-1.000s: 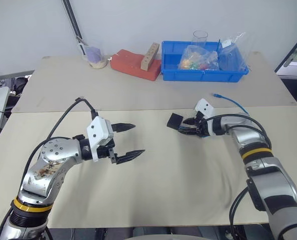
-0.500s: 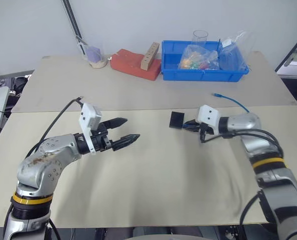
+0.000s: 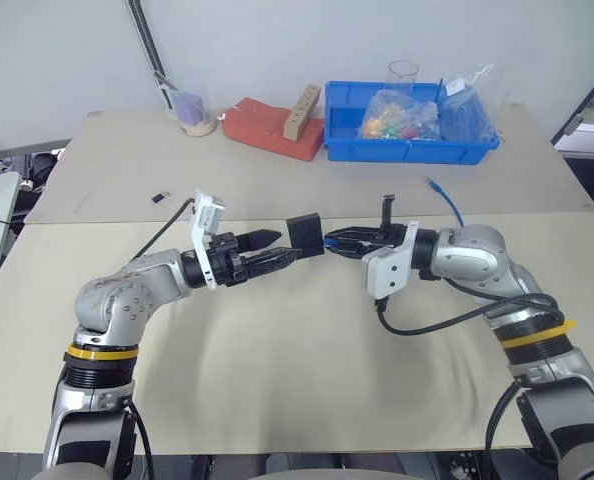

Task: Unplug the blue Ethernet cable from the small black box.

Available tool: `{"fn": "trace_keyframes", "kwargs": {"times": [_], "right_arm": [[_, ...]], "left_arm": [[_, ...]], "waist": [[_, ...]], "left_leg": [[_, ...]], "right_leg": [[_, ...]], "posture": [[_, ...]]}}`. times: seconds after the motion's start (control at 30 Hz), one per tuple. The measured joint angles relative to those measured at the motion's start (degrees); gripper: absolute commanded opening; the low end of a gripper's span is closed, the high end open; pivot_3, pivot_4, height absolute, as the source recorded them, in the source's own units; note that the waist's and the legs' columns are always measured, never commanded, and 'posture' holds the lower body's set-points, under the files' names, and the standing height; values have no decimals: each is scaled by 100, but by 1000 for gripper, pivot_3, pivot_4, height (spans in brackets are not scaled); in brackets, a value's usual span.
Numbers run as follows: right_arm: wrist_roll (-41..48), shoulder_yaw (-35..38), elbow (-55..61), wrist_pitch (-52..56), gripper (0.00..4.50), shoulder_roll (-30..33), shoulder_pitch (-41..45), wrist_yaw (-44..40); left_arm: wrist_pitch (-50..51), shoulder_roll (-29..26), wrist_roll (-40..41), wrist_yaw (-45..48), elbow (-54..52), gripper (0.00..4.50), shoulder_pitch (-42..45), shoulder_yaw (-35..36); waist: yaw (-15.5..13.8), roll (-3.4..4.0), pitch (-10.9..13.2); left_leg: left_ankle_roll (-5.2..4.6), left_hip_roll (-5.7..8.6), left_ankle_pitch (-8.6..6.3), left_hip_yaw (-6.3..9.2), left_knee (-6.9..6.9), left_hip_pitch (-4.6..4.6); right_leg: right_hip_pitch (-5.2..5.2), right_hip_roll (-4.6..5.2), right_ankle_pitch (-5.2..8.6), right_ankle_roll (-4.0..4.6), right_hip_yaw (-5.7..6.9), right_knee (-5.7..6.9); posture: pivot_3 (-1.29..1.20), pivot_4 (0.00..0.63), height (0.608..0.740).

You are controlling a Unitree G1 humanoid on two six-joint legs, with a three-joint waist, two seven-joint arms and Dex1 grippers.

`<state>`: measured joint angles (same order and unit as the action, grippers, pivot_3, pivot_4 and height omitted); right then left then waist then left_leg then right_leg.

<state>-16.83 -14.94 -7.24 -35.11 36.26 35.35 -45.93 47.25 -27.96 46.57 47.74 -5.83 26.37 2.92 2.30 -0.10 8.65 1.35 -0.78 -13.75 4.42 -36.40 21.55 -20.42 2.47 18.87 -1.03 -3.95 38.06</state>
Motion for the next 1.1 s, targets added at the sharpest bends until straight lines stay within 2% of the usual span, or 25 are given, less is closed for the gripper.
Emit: {"fn": "trace_keyframes", "kwargs": {"times": [0.1, 0.23, 0.33, 0.53, 0.6, 0.73, 0.8, 0.93, 1.0, 1.1], "right_arm": [[1, -38, -1, -11, 65, -40, 33, 9], [2, -86, -8, -15, 65, -115, 106, 12], [7, -128, -87, -57, 65, -140, 191, 12], [63, -220, -231, -78, 65, -153, 271, -47], [255, -221, -250, -22, 1080, -144, 295, -200], [1027, -265, -194, 623, 2391, -128, 310, -899], [1522, -244, -53, 1275, 3125, -68, 304, -1285], [2767, 15, 444, 3342, 4464, 188, 318, -1993], [3477, 89, 716, 4760, 4464, 398, 463, -2320], [4078, 143, 963, 6007, 4464, 501, 619, -2559]], "left_arm": [[-222, 108, -156, 71, 4, 3641, 0, -41], [-336, 181, -217, 126, 6, 1711, 1, -52], [-351, 197, -252, 158, -10, 513, -7, -48], [-398, 218, -376, 193, -9, 515, -42, -48], [-491, 219, -428, 261, 0, 515, -44, -59], [-733, 100, -652, 507, 6, 515, -43, -192], [-871, -27, -759, 725, 6, 515, -43, -247], [-1325, -292, -1110, 1197, -17, 515, -44, -504], [-1516, -294, -1235, 1320, -64, 515, -43, -592], [-1668, -278, -1322, 1411, -75, 515, -43, -677]], "waist": [[7, 0, 0], [10, 0, 0], [11, 0, 0], [7, 0, 0], [10, 0, 0], [11, 0, 0], [10, 0, 0], [-5, 0, 0], [-18, 0, 0], [-18, 0, 0]], "left_leg": [[0, 0, 0, -1, 0, 0], [0, -1, 0, 0, 0, 0], [0, -1, 0, 0, 0, -1], [0, 0, 0, 0, -1, 0], [0, 0, 0, 0, -1, 0], [0, -1, 0, 0, 0, 0], [-1, -2, 0, 1, 0, 0], [-1, 0, 0, 4, 0, 2], [-2, -1, -1, 6, -3, 5], [-5, -1, -3, 7, -2, 5]], "right_leg": [[0, 0, 0, 0, 0, 0], [0, -1, 0, 0, 0, 1], [1, 0, 0, 0, 0, 1], [1, 0, 0, 0, 0, 0], [1, 0, 0, 0, 0, 0], [2, -1, 0, 0, 0, 0], [2, -1, 0, 0, 0, 0], [3, 1, 0, 0, 1, -3], [3, 1, 0, 1, 1, -4], [2, -1, 0, 0, 2, -4]], "posture": [[0, 150, 740], [0, 150, 740], [0, 150, 740], [0, 150, 740], [0, 150, 740], [0, 150, 740], [0, 150, 740], [0, 150, 740], [0, 150, 740], [0, 150, 740]]}}
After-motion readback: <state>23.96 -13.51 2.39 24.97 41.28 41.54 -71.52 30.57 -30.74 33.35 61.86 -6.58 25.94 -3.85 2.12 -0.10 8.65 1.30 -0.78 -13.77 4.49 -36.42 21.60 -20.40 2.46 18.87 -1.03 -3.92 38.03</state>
